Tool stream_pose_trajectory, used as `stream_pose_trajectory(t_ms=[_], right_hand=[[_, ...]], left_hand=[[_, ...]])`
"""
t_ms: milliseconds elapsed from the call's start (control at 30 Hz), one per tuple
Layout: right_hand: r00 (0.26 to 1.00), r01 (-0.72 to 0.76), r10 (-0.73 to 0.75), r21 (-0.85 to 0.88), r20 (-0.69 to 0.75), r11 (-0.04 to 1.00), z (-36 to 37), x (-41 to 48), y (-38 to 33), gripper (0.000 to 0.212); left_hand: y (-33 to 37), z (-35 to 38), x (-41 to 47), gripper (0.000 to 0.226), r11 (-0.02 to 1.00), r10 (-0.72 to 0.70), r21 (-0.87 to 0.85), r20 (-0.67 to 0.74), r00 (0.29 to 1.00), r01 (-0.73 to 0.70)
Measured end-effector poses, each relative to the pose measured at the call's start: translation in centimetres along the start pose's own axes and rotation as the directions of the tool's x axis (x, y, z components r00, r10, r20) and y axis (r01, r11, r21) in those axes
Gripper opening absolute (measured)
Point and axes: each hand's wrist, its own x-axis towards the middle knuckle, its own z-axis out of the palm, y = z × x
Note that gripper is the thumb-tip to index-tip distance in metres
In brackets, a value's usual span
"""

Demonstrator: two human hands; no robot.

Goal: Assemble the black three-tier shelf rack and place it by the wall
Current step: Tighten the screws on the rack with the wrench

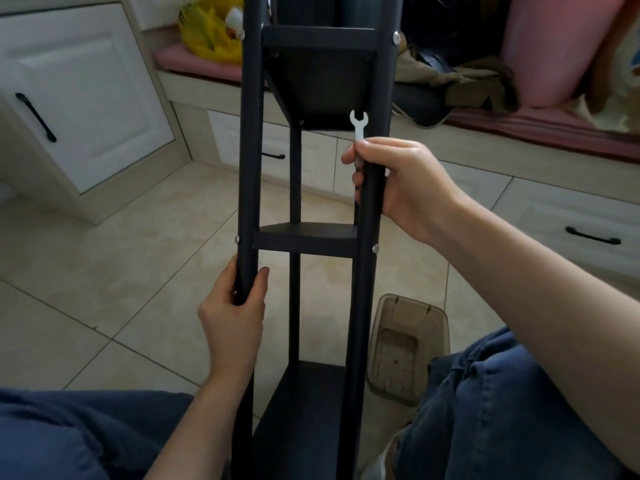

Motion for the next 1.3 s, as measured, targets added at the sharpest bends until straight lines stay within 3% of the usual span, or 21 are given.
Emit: stream_pose_trajectory(t_ms=[167,333,733,867,1100,1300], right_hand=[[0.995,0.049,-0.049,-0.002,0.083,0.999,0.8,0.1,-0.5,0.027],[0.985,0.088,-0.08,-0.047,0.156,0.995,2.0,0.3,-0.5,0.022],[0.981,0.144,-0.133,-0.074,0.142,0.987,3.9,1.0,-0.2,0.02],[0.982,0.155,-0.14,-0.121,0.126,0.98,4.2,1.3,-0.1,0.02],[0.985,0.162,-0.143,-0.22,0.101,0.962,4.8,1.3,-0.5,0.021],[0.987,0.16,-0.146,-0.288,0.072,0.944,5.1,1.1,-0.8,0.02]], left_hand=[[-0.8,0.0,1.1,0.005,1.0,-0.015,0.007,-0.022,1.0,0.016],[-1.9,-0.2,1.6,0.01,0.999,-0.038,0.036,-0.063,0.997,0.04],[-1.6,-0.5,2.1,0.016,0.978,-0.076,0.188,-0.1,0.992,0.094],[1.4,0.5,0.6,0.046,0.936,0.014,0.347,-0.192,0.981,0.054],[5.0,3.1,-4.6,0.037,0.991,0.039,0.126,0.002,0.999,-0.039],[3.9,3.2,-5.0,0.024,0.993,-0.01,0.117,0.16,0.987,-0.009]])
